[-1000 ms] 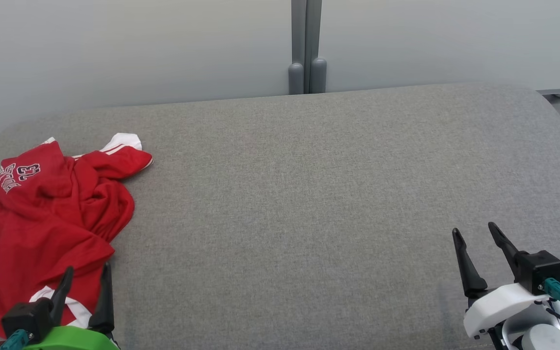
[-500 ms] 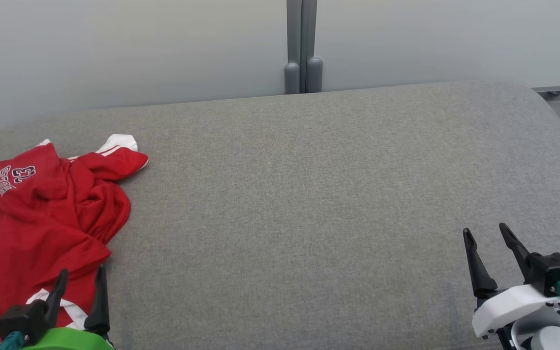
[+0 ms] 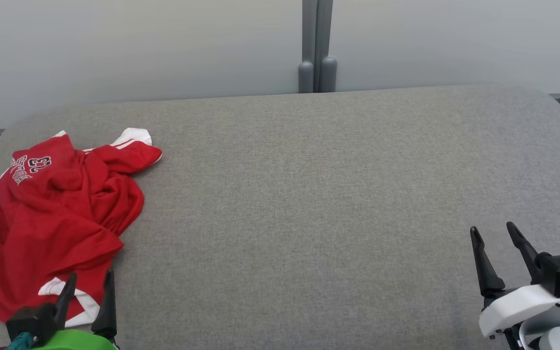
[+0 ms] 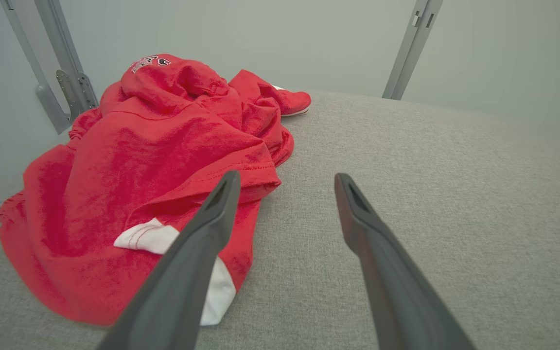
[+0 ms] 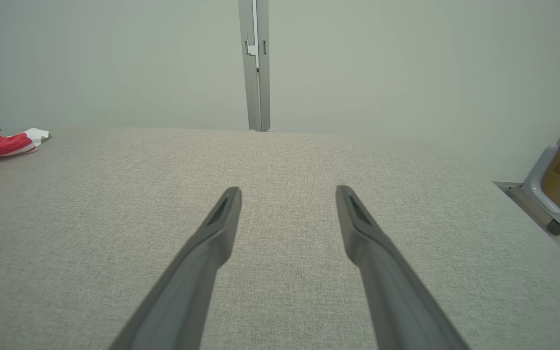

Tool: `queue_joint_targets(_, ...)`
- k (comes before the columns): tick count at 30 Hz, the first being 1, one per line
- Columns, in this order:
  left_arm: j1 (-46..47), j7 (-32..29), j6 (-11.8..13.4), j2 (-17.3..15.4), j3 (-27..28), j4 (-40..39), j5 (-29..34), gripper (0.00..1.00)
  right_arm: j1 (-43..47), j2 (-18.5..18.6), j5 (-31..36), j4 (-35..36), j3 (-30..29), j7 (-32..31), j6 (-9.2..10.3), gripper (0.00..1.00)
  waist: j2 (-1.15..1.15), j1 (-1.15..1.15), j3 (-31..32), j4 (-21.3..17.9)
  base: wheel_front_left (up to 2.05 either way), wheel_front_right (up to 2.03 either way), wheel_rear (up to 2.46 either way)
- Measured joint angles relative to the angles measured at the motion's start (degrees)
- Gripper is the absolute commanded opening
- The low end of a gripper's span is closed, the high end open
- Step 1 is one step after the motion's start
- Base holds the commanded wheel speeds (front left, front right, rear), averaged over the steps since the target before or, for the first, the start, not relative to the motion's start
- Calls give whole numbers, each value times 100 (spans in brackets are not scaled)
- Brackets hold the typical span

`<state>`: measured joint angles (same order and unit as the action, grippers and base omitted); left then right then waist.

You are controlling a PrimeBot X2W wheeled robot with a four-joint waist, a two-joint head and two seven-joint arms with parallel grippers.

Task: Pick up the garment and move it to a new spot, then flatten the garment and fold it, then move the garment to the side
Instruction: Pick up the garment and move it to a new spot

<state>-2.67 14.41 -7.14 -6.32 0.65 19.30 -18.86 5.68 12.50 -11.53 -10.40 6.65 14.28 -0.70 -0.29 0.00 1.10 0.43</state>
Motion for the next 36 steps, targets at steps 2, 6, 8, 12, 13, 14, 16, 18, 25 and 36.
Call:
queue_joint_targets(2,0,0,0,0,13,29,0,100,31,-1,8,0,1,0,-58,100,0,0,4,101,0,0,0)
queue_joint_targets(6,-12,0,0,1,235,27,-1,100,21,-19,114,-18,152,0,-233,100,0,0,15,348,0,0,0)
queue_joint_targets(8,-40,0,-1,-2,390,15,-3,100,-46,-47,156,-66,283,1,-302,100,0,0,24,484,0,0,0)
queue_joint_targets(12,-322,0,0,-1,669,-66,-3,100,-252,-115,212,-204,534,5,-444,100,0,0,52,767,0,0,0)
queue_joint_targets(13,-387,1,1,-2,724,-77,-3,100,-299,-133,230,-245,587,5,-478,100,0,0,61,839,0,0,0)
queue_joint_targets(14,-446,1,1,-2,782,-100,-3,100,-340,-143,253,-282,649,5,-487,100,0,0,71,914,0,0,0)
queue_joint_targets(16,-495,1,1,0,861,-124,-3,100,-408,-166,265,-352,721,5,-515,100,0,0,93,1061,0,0,0)
queue_joint_targets(18,-504,1,1,2,872,-138,-2,100,-435,-178,265,-379,744,5,-530,100,0,0,119,1208,0,0,0)
queue_joint_targets(25,-502,0,0,5,605,-99,136,100,-396,-216,259,-374,527,5,-527,100,0,0,198,1816,0,0,0)
queue_joint_targets(36,-178,-1,0,-12,481,136,-196,100,-327,-316,416,-78,555,7,-526,100,0,0,59,2297,0,0,0)
